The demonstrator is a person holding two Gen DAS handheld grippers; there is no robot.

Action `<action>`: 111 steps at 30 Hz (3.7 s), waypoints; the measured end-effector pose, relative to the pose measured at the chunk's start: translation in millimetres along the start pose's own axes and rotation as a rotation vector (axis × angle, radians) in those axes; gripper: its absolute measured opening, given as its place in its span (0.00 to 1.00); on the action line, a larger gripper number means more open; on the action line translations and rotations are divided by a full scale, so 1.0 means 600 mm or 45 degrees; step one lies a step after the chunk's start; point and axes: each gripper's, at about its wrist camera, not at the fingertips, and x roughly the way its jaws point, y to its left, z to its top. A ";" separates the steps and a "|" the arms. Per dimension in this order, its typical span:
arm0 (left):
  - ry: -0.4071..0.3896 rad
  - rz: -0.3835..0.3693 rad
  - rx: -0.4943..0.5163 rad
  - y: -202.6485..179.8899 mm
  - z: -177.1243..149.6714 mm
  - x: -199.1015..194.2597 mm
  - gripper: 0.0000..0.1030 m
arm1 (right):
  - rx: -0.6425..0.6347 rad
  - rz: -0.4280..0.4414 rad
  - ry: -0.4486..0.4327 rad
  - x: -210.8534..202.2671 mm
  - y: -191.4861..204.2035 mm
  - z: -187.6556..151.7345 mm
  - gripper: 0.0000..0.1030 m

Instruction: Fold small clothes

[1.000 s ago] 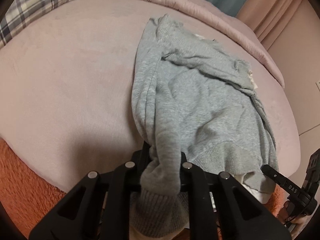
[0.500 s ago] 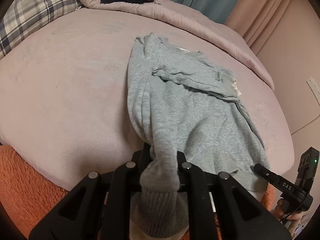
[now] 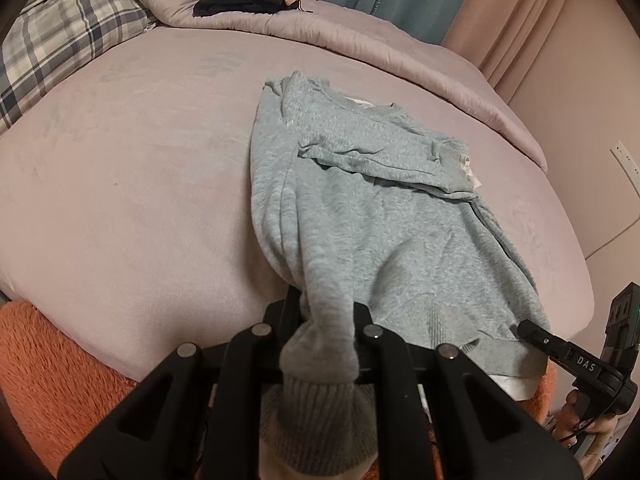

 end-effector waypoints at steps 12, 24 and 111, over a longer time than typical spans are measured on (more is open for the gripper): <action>-0.025 -0.057 0.033 -0.003 0.009 -0.031 0.12 | 0.018 0.040 -0.013 -0.016 -0.007 0.014 0.24; -0.061 -0.074 0.041 -0.004 0.013 -0.056 0.12 | -0.010 0.026 -0.052 -0.033 0.001 0.022 0.24; 0.002 -0.211 0.038 0.026 0.166 -0.005 0.12 | 0.010 -0.013 -0.194 -0.029 0.031 0.130 0.24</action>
